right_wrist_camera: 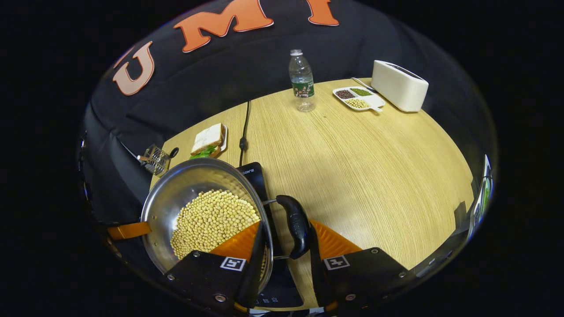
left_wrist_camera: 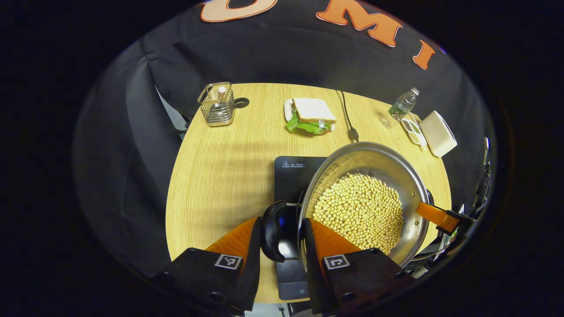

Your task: First push the handle of the pot to place it horizontally, then grasp the pot with both hands and set it on the induction cooktop.

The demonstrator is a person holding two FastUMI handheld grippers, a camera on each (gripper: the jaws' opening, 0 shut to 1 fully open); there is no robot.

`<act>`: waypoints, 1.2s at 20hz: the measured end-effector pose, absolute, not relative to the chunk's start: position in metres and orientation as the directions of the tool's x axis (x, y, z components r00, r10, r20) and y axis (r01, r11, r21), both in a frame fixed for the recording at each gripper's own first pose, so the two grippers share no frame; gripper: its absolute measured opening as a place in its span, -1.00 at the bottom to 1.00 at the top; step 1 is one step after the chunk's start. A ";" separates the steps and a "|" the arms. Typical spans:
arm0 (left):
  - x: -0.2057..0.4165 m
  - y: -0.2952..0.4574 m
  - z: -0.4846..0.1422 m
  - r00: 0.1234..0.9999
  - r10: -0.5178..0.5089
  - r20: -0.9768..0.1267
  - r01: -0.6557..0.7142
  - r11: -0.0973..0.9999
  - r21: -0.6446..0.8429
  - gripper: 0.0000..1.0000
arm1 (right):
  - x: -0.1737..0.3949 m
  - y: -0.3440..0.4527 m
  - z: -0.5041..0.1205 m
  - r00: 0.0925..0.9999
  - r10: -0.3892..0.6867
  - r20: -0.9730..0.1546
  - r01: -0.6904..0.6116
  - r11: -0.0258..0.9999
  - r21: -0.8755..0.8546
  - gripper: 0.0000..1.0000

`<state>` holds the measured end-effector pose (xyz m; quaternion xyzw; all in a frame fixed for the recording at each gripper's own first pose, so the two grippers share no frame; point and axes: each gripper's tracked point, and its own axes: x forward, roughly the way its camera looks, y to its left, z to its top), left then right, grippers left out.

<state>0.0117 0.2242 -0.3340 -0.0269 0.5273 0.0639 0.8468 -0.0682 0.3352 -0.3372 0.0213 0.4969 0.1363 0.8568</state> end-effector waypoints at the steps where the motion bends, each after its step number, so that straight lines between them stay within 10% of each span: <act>1: 0.012 0.223 -0.335 0.438 0.072 -0.896 -0.144 0.990 0.010 0.07 | -0.068 0.335 -0.337 0.472 0.255 -0.844 -0.216 0.962 0.169 0.00; 9: 0.012 0.222 -0.334 0.451 0.077 -0.889 -0.179 0.984 -0.005 0.21 | -0.064 0.330 -0.339 0.462 0.280 -0.841 -0.249 0.952 0.181 0.21; 14: 0.020 0.241 -0.322 0.521 0.200 -0.830 -0.220 0.971 0.095 0.43 | -0.057 0.312 -0.327 0.479 0.319 -0.818 -0.249 0.943 0.221 0.91; 17: 0.036 0.259 -0.303 0.606 0.328 -0.724 -0.279 0.941 0.192 1.00 | -0.047 0.299 -0.315 0.516 0.331 -0.790 -0.254 0.940 0.228 0.96; 24: 0.076 0.231 -0.258 0.788 0.330 -0.521 -0.326 0.940 0.101 0.97 | -0.003 0.219 -0.252 0.660 0.308 -0.685 -0.220 0.951 0.216 0.92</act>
